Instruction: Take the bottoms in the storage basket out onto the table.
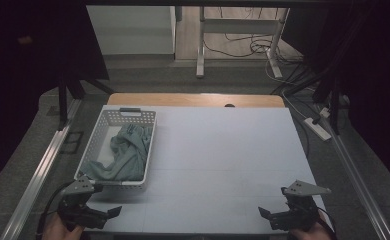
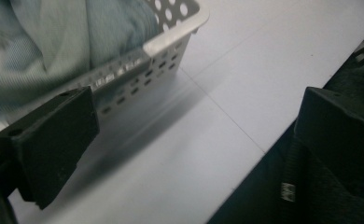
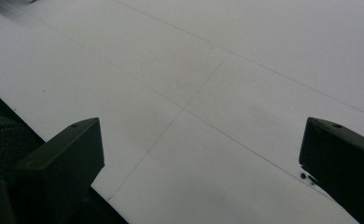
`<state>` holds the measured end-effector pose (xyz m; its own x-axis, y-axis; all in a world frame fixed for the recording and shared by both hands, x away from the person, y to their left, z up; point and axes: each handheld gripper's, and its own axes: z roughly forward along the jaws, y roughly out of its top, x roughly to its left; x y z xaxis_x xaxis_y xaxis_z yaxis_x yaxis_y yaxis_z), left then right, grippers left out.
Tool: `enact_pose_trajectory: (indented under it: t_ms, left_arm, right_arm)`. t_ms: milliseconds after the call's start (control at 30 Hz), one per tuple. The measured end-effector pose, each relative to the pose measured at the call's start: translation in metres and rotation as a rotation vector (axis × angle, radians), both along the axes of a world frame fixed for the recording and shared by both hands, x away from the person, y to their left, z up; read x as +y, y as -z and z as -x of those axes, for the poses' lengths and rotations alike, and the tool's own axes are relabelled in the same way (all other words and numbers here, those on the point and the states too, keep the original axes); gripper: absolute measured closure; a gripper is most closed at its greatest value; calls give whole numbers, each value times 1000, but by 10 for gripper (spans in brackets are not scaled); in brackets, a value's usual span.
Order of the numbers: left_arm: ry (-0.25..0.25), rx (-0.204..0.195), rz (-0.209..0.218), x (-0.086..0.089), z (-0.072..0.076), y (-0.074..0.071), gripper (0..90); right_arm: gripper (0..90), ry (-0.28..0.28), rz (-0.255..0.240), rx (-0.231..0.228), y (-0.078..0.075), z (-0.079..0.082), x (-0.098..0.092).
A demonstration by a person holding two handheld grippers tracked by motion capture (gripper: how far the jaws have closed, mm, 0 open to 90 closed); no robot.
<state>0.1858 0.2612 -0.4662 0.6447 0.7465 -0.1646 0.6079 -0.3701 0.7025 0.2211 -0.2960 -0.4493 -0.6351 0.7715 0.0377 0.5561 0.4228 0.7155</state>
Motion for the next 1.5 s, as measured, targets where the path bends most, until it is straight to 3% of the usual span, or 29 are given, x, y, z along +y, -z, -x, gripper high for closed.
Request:
enact_pose_trajectory:
  t_ms: [33, 767, 1167, 1500]
  left_arm:
    - [6, -13, -8, -1, 0, -2, 0]
    - [22, 12, -27, -16, -20, -8, 0]
    - [24, 4, -41, -20, -33, -11, 0]
    - [13, 6, -15, -21, -47, -15, 0]
  right_arm:
    - [2, 0, -1, 2, 0, 0, 0]
    - [2, -3, 12, 17, 1, -1, 1]
    - [2, -4, 17, 23, 2, -2, 2]
    - [2, -8, 21, 23, 2, -2, 2]
